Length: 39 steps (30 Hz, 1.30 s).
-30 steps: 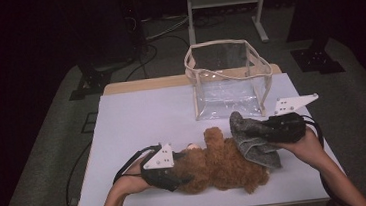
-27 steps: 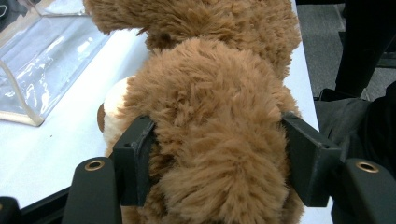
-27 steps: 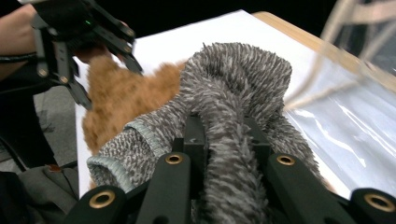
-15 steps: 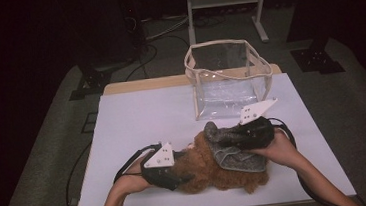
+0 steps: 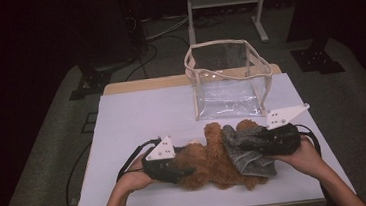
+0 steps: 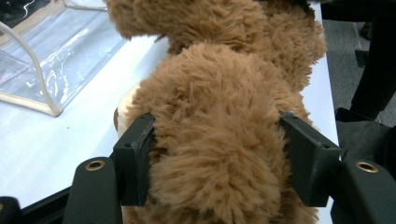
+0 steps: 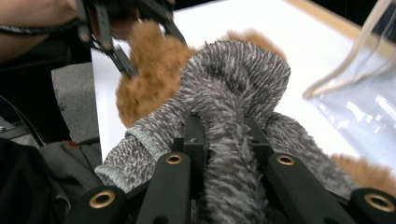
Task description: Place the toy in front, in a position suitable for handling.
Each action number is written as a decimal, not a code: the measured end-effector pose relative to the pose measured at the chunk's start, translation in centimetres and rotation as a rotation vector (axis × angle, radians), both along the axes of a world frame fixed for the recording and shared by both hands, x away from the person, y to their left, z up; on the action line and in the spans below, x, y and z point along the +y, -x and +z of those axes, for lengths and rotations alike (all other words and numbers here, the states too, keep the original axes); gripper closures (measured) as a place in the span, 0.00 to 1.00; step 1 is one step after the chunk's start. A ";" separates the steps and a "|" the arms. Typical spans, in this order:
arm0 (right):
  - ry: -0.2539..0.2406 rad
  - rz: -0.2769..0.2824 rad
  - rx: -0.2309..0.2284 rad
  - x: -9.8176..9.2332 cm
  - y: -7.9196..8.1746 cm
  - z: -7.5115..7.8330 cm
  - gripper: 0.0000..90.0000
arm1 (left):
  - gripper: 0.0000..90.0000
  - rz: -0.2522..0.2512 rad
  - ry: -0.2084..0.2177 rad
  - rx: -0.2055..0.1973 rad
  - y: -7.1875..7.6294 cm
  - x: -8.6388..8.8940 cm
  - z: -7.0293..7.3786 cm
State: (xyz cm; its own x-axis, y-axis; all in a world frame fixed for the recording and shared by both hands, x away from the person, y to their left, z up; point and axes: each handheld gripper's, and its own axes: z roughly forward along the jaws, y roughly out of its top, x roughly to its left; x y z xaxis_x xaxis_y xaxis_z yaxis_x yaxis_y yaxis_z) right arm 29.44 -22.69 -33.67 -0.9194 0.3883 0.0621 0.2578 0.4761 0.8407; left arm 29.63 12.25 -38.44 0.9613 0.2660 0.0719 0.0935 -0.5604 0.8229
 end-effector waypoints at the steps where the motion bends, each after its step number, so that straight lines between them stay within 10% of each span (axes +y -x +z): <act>1: -0.009 0.018 -0.023 0.6 0.1 1.0 0.85 | 0.39 0.006 -0.001 0.001 -0.1 -0.1 0.0; 8: 0.009 0.109 -0.065 5.5 -0.2 2.5 0.85 | 0.39 0.006 0.001 -0.011 0.1 -0.2 0.0; 14: 0.122 0.135 -0.064 10.1 -1.8 0.7 0.85 | 0.39 -0.033 -0.029 -0.046 0.7 -0.4 0.1; 30: 0.106 -0.058 0.005 3.3 -3.8 -1.1 0.85 | 0.40 -0.032 -0.019 -0.045 0.6 -0.2 -0.1; 39: 0.062 -0.026 -0.025 2.9 -2.1 0.5 0.85 | 0.40 0.000 0.000 -0.035 0.2 -0.4 -0.1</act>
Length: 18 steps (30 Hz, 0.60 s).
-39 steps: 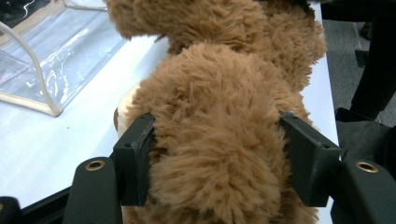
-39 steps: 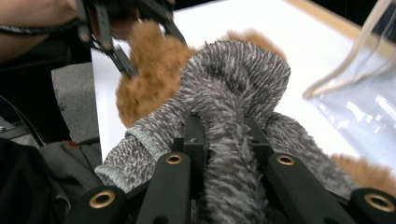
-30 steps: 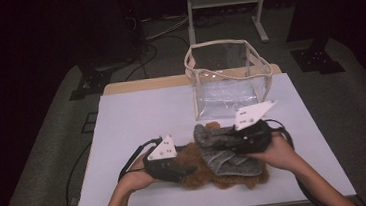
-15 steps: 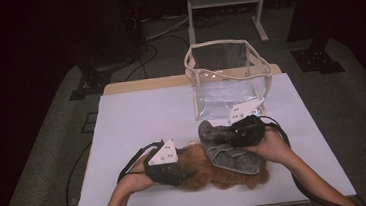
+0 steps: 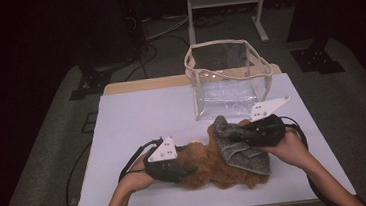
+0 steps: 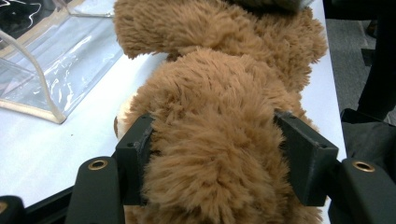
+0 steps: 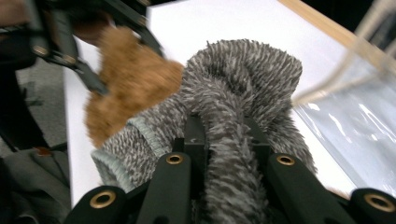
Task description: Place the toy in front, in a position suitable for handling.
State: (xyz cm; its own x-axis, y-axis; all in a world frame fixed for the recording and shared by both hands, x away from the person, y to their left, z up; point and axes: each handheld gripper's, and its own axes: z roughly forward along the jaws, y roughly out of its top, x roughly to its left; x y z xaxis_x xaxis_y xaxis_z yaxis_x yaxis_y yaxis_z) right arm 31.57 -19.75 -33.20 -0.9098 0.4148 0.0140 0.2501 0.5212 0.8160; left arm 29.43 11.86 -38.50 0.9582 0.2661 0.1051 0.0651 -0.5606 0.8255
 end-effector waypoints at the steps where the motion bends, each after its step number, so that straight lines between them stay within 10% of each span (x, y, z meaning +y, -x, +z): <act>1: -0.003 0.009 -0.002 0.3 0.1 0.1 0.85 | 0.40 0.002 0.001 0.000 0.0 0.0 0.0; 10: 0.010 0.037 0.002 1.0 0.5 -1.3 0.85 | 0.40 -0.003 0.011 0.012 0.0 0.3 -0.2; 18: -0.014 -0.056 0.035 -3.8 0.6 -2.7 0.85 | 0.39 -0.009 0.014 0.014 -0.1 0.5 -0.2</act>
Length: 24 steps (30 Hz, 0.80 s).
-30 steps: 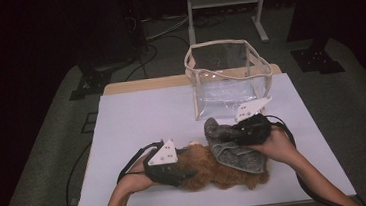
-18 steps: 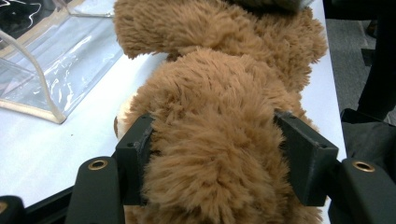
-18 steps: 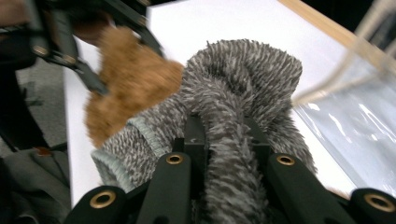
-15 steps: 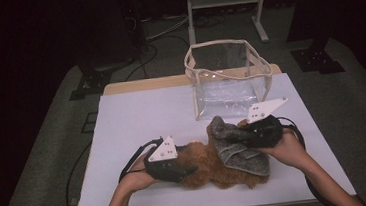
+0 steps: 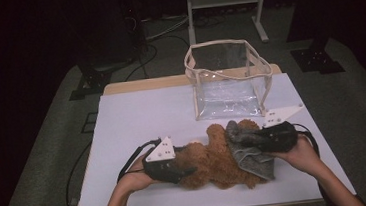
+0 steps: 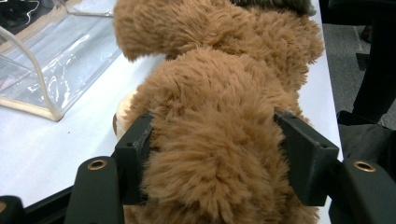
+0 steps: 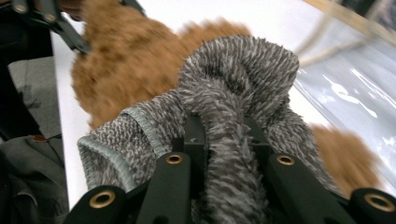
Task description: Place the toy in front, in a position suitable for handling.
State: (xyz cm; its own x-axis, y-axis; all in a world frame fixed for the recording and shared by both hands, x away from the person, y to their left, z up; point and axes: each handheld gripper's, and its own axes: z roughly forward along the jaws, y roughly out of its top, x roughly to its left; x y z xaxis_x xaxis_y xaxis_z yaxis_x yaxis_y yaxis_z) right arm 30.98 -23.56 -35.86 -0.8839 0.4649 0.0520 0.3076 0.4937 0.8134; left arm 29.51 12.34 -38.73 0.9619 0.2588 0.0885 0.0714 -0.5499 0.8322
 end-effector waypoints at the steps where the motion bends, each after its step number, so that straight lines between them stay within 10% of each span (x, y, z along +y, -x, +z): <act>1: -0.002 -0.020 0.007 -0.9 0.0 -0.2 0.85 | 0.39 0.000 0.001 0.000 0.0 0.0 0.0; 9: 0.002 -0.082 0.013 -3.5 0.5 0.1 0.85 | 0.39 0.001 0.003 0.000 -0.1 -0.1 0.0; 24: 0.012 0.045 -0.009 2.4 -0.9 0.3 0.85 | 0.38 -0.003 0.008 -0.004 0.0 0.0 -0.1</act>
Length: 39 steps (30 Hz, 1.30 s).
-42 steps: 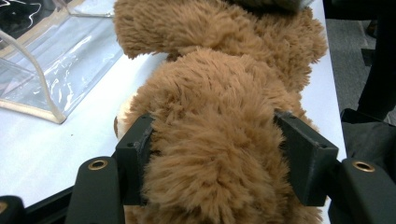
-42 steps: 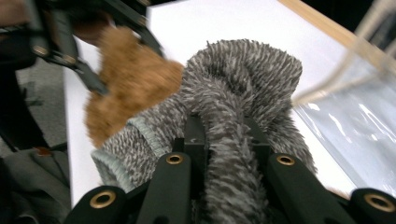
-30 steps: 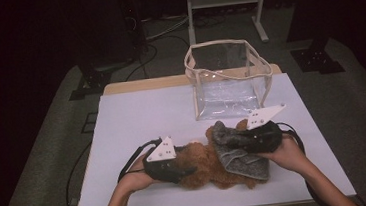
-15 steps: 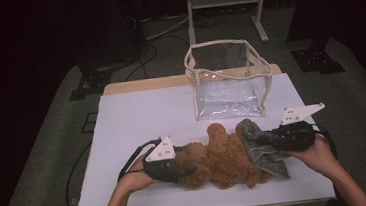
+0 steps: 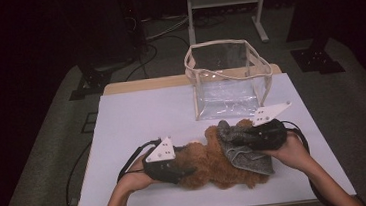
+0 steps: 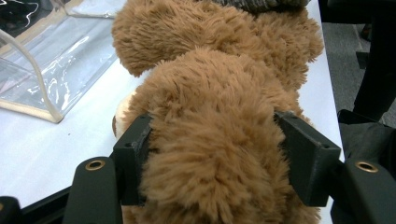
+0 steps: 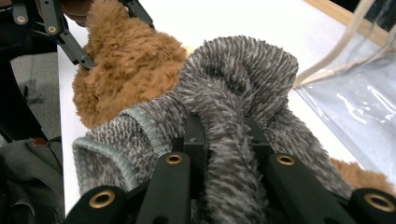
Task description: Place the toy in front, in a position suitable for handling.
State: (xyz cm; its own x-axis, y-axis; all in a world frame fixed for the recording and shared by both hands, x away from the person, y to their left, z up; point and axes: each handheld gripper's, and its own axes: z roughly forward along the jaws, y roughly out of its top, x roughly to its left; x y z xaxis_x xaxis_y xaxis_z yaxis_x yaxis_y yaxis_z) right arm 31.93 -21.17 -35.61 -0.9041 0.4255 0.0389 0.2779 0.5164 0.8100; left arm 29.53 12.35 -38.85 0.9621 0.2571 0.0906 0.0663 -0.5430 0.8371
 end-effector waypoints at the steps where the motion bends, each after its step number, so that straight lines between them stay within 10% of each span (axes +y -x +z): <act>1: 0.000 0.000 0.000 0.0 0.0 0.0 0.85 | 0.38 0.000 0.000 0.000 0.0 0.0 0.0; 15: -0.020 -0.134 0.026 -4.9 -0.3 -0.7 0.85 | 0.38 0.004 -0.007 -0.006 -0.1 -0.1 0.1; 24: -0.050 0.032 -0.053 0.4 1.4 2.9 0.85 | 0.38 0.021 -0.004 -0.005 -0.3 -0.4 0.1; 30: 0.007 0.087 -0.053 3.3 0.8 1.8 0.85 | 0.38 0.016 0.007 -0.007 -0.1 -0.2 0.0; 39: -0.018 0.042 0.022 0.6 0.0 -0.9 0.85 | 0.21 0.030 -0.010 -0.001 -0.4 0.6 -0.5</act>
